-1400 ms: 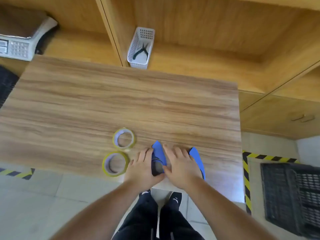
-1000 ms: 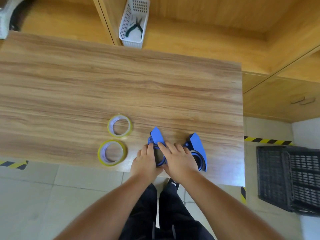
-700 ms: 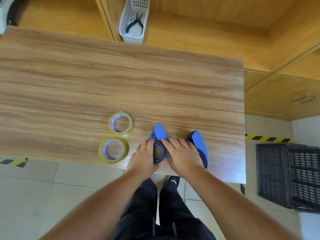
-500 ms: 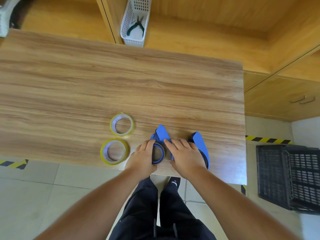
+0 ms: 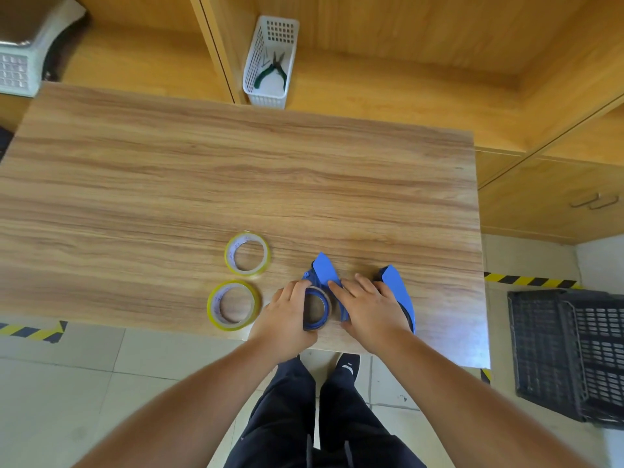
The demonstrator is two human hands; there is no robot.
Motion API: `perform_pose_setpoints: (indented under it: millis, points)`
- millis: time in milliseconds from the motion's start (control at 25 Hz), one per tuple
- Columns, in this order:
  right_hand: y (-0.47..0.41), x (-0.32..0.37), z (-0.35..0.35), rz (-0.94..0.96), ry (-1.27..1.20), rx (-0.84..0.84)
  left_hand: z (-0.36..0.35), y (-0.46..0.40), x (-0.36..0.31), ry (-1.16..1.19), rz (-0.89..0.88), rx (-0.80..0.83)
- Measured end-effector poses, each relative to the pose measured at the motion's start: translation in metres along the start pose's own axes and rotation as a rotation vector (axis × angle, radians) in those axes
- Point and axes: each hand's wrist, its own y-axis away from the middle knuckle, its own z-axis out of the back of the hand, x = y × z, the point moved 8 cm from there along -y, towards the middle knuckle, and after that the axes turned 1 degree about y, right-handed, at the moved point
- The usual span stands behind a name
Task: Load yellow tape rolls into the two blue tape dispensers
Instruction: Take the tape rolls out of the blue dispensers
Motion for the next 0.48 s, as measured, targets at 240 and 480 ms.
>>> perform_pose_setpoints:
  millis: [240,480]
  points:
    - [0.003,-0.01,0.015,-0.082,-0.073,-0.028,0.044,-0.004,-0.013,0.068,-0.041,-0.073]
    - [-0.01,-0.059,0.053,-0.238,-0.125,-0.12,0.087,-0.077,-0.041,0.048,-0.028,-0.166]
